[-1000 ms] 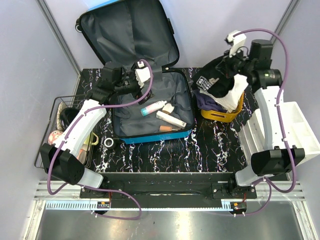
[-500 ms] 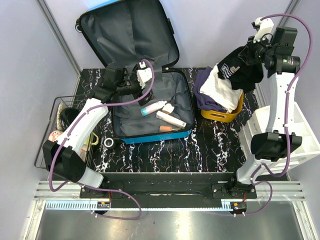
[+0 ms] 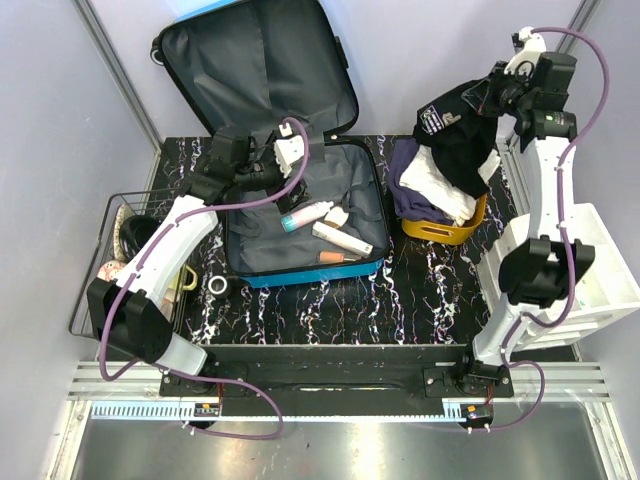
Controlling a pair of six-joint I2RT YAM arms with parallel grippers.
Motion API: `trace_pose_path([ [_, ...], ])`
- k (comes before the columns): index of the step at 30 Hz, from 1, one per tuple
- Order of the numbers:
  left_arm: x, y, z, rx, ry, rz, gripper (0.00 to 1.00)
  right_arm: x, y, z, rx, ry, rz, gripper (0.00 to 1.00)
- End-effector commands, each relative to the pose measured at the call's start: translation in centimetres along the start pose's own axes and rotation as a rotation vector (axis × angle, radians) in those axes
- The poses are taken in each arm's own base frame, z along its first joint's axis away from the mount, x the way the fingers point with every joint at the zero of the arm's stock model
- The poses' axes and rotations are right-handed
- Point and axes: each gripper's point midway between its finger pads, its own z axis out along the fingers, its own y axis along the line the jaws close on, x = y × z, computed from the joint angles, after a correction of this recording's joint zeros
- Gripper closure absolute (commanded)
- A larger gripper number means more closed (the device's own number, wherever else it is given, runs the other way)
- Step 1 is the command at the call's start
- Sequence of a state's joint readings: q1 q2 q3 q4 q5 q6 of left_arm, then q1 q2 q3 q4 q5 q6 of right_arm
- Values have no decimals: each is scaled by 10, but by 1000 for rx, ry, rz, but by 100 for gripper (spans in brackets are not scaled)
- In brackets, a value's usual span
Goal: Open, take out, and arrange the luggage
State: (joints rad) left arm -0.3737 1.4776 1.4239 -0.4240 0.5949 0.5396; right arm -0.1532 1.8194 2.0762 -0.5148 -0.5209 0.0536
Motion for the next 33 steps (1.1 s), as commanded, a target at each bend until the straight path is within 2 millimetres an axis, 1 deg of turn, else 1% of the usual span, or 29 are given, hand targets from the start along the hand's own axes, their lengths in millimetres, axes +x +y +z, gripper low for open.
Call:
trace_pose_path([
  [1, 0, 4, 5, -3, -4, -19, 1, -1, -6, 30, -57, -68, 92, 100],
  [2, 3, 5, 4, -13, 7, -23, 1, 10, -7, 29, -65, -49, 129, 100],
  [3, 7, 4, 4, -12, 19, -29, 1, 43, -6, 27, -77, 12, 188, 100],
  [4, 13, 3, 5, -16, 33, -38, 1, 54, -3, 26, -86, 15, 233, 100],
  [5, 18, 4, 5, -24, 47, -41, 1, 71, -1, 24, -91, 39, 278, 100],
  [6, 21, 3, 5, -24, 53, -46, 1, 109, 1, 18, -88, 104, 348, 100],
  [8, 30, 0, 6, -23, 69, -61, 1, 138, 2, 14, -65, 154, 444, 100],
  [9, 31, -1, 5, -22, 72, -63, 1, 160, 0, 10, -39, 196, 479, 100],
  [10, 32, -2, 5, -20, 75, -65, 1, 174, -1, 6, -13, 238, 494, 100],
  [11, 34, -1, 6, -23, 80, -69, 1, 177, -5, 2, 31, 244, 489, 91],
  [12, 34, -2, 5, -24, 80, -70, 1, 182, -7, -2, 52, 258, 492, 73],
  [13, 36, -2, 6, -24, 85, -74, 1, 187, -7, -7, 66, 283, 489, 69],
  [14, 38, -1, 7, -27, 91, -78, 1, 181, -7, -13, 89, 272, 474, 67],
  [15, 38, 0, 7, -30, 93, -81, 1, 174, -7, -16, 103, 265, 459, 3],
  [16, 39, 0, 7, -34, 98, -88, 1, 174, -7, -22, 114, 282, 437, 0],
  [17, 41, 0, 8, -33, 103, -95, 1, 166, -6, -29, 128, 273, 413, 0],
  [18, 41, 1, 8, -33, 103, -100, 1, 148, -3, -34, 129, 246, 378, 0],
  [19, 41, 1, 7, -35, 103, -108, 1, 146, -1, -43, 137, 268, 340, 0],
  [20, 41, 0, 8, -33, 103, -114, 1, 134, -1, -51, 156, 247, 302, 0],
  [21, 41, 0, 8, -34, 103, -119, 1, 115, 2, -57, 158, 217, 255, 0],
  [23, 43, 0, 8, -35, 107, -133, 1, 101, 0, -67, 176, 206, 157, 0],
  [24, 45, 1, 9, -37, 112, -142, 1, 86, 0, -69, 176, 178, 114, 0],
  [26, 47, 1, 10, -34, 116, -159, 1, 82, 0, -62, 157, 180, 44, 0],
  [27, 48, 2, 13, -33, 120, -163, 1, 73, 2, -59, 134, 170, -6, 0],
  [28, 47, 2, 13, -27, 121, -164, 1, 74, 1, -54, 116, 179, -27, 0],
  [30, 47, 3, 17, -6, 130, -191, 1, 78, 9, -35, 38, 205, -19, 0],
  [31, 46, 2, 19, 7, 131, -204, 1, 87, 9, -28, 24, 236, -8, 0],
  [32, 47, 2, 19, 6, 137, -220, 1, 99, 12, -14, -5, 275, 2, 0],
  [33, 44, 5, 21, 1, 134, -233, 1, 109, 12, -8, -15, 309, 9, 0],
])
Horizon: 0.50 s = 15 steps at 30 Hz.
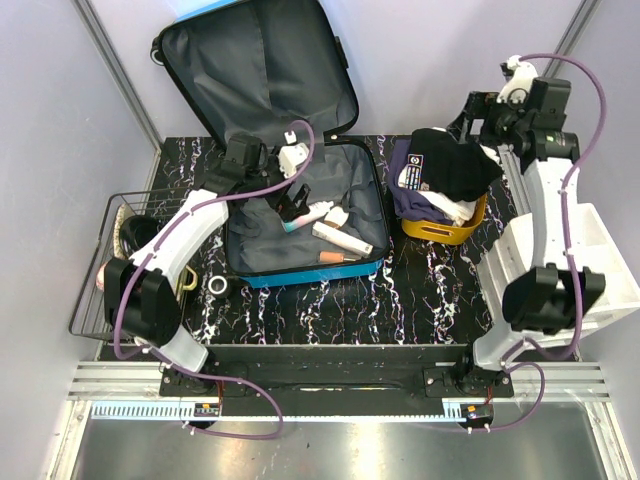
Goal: Open, take out, and arrange the luggage
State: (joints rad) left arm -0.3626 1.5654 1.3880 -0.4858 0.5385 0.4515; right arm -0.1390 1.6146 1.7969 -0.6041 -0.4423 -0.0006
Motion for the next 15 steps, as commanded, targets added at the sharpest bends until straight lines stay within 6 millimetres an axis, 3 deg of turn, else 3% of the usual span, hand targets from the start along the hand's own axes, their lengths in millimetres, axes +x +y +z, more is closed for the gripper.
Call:
trace_pose_path([
  [1, -19, 9, 3, -2, -23, -49, 1, 59, 4, 46, -89, 220, -2, 0],
  [7, -5, 21, 15, -27, 16, -30, 1, 157, -35, 84, -11, 458, 29, 0],
  [9, -2, 23, 19, -13, 23, 32, 1, 177, -45, 90, -5, 498, 7, 0],
  [10, 4, 13, 21, 48, 42, 53, 1, 186, -50, 96, -1, 519, 3, 0],
  [12, 7, 9, 28, 131, 53, 176, 1, 176, -49, 99, -14, 496, -18, 0],
  [15, 14, -6, 43, 233, 73, 310, 1, 146, -40, 95, -52, 428, -59, 0],
])
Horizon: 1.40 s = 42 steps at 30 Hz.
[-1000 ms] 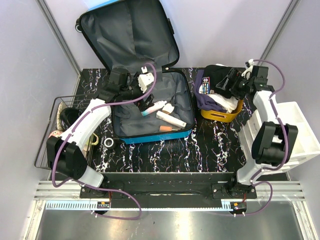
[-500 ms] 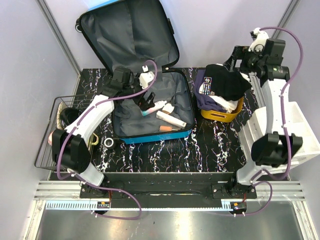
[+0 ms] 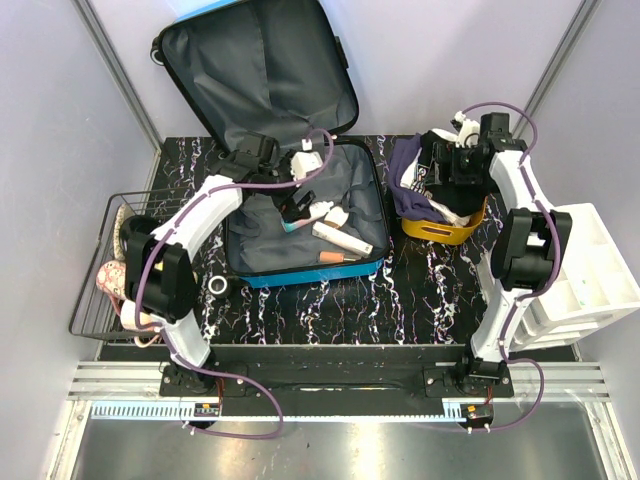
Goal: Open, take out, and arrange the luggage
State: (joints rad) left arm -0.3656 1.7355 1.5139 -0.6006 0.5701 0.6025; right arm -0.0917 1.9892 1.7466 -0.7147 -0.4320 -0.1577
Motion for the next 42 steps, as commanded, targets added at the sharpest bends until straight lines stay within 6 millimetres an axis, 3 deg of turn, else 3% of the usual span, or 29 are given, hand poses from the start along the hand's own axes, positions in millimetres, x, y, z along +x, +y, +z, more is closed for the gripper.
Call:
trace_pose_path([
  [1, -8, -16, 15, 143, -6, 280, 1, -39, 13, -37, -5, -110, -137, 0],
  [5, 2, -18, 46, 187, 33, 405, 3, -67, 35, -80, -16, -243, -247, 0],
  [8, -6, -21, 51, 232, 15, 413, 7, -77, 51, -110, -20, -328, -282, 0],
  [10, 1, -31, 58, 271, 18, 426, 8, -78, 62, -126, -37, -360, -296, 0],
  [14, 16, -57, 77, 323, 66, 539, 10, -73, 77, -142, -76, -386, -366, 0],
  [20, 29, -59, 110, 329, 93, 577, 16, -64, 100, -159, -160, -402, -399, 0],
  [27, 46, -64, 127, 355, 138, 605, 40, -52, 109, -171, -179, -368, -368, 0],
  [28, 48, -65, 128, 357, 141, 598, 51, -48, 109, -170, -180, -359, -364, 0],
  [31, 49, -67, 122, 349, 146, 589, 67, -39, 111, -176, -174, -351, -347, 0],
  [38, 30, -64, 84, 275, 76, 502, 96, -22, 116, -189, -159, -345, -333, 0],
  [42, 19, -57, 63, 237, 35, 419, 100, -12, 124, -196, -185, -324, -325, 0],
])
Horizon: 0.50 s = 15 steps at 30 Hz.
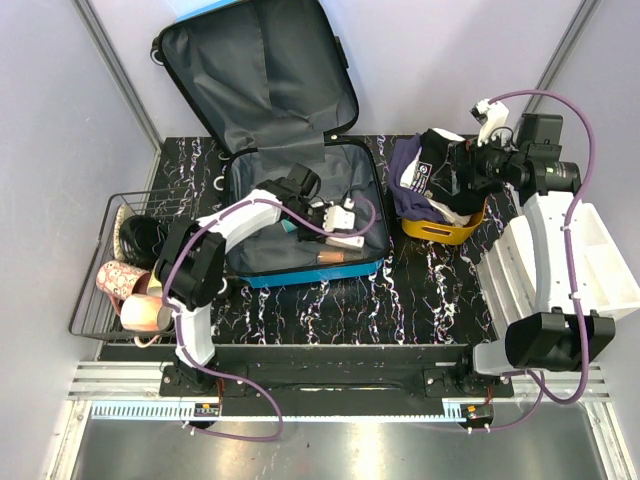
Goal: Open, take out, and arrange the luggage
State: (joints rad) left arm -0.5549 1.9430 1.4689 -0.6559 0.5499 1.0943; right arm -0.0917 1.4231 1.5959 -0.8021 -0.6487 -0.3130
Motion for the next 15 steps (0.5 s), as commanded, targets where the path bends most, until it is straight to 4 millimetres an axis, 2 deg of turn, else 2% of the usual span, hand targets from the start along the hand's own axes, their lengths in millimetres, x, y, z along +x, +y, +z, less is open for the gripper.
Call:
trace_pose_path([
  [1, -32, 19, -48, -118, -115, -33, 100, 0, 16, -17, -19, 4, -7, 0],
  [2, -32, 18, -51, -125, -112, -41, 100, 11, 19, -21, -23, 49, 15, 0],
  [4, -34, 17, -57, -137, -115, -56, 100, 18, 19, -29, 2, 102, 12, 2],
  [5, -36, 17, -59, -141, -118, -85, 100, 34, 24, -36, 1, 167, 48, 2],
  [7, -38, 16, -61, -145, -124, -113, 100, 51, 15, -49, 101, 245, 74, 5],
  [10, -35, 17, -59, -158, -117, -199, 100, 80, 13, -80, 216, 378, 86, 5],
  [12, -26, 16, -55, -165, -84, -225, 100, 81, 9, -101, 303, 400, 72, 6],
  [14, -12, 15, -49, -168, -43, -243, 100, 89, 11, -119, 351, 459, 91, 7],
  [15, -7, 12, -47, -165, -27, -249, 100, 91, 4, -130, 415, 486, 90, 7],
])
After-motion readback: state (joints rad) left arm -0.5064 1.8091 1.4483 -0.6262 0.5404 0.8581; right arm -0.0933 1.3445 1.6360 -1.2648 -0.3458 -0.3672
